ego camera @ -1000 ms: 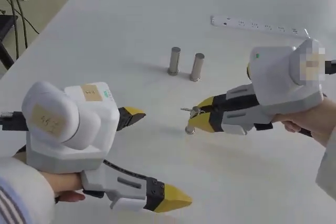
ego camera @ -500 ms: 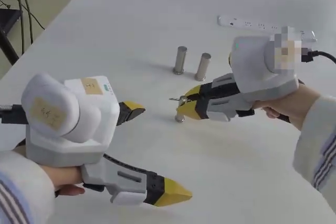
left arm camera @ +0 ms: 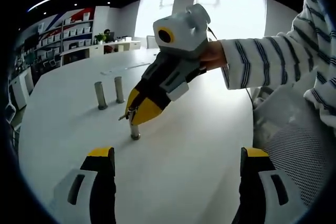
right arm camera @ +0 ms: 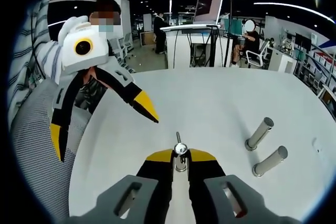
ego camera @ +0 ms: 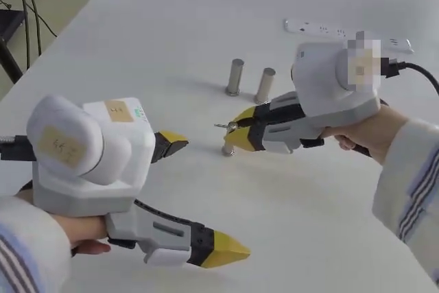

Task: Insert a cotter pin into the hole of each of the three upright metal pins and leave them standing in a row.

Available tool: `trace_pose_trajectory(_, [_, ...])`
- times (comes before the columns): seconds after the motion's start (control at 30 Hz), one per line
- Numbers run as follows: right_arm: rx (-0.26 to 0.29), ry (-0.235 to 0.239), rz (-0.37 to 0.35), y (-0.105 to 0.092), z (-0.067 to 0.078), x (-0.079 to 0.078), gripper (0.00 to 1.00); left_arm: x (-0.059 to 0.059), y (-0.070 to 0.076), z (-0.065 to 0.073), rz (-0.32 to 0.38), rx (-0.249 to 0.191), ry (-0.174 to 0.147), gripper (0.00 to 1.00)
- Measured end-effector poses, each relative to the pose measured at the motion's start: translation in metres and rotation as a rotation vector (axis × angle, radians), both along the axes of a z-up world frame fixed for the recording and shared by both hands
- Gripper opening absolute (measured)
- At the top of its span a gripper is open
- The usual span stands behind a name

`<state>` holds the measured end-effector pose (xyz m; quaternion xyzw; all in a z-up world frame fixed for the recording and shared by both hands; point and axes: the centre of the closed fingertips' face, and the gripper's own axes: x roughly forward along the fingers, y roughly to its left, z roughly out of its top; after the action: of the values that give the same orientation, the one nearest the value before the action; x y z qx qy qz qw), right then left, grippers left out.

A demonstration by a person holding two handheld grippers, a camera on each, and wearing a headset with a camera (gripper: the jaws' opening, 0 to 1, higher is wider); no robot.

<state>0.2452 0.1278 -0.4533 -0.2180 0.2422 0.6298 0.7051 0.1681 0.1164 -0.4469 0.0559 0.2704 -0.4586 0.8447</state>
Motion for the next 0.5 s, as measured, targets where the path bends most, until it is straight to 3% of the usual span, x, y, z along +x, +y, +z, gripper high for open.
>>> trace_pose_trajectory(0.1, [0.016,-0.012,0.0,0.002,0.004,0.0,0.05,0.001,0.002,0.0,0.007,0.007,0.001,0.99])
trace_pose_trajectory(0.37, [0.072,-0.042,-0.037,-0.002,0.033,0.0,0.24,0.004,0.007,0.01,0.032,-0.006,-0.013,0.99])
trace_pose_trajectory(0.5, [0.127,-0.038,-0.088,-0.016,0.053,-0.003,0.44,0.008,0.011,0.021,0.054,-0.033,-0.029,0.99])
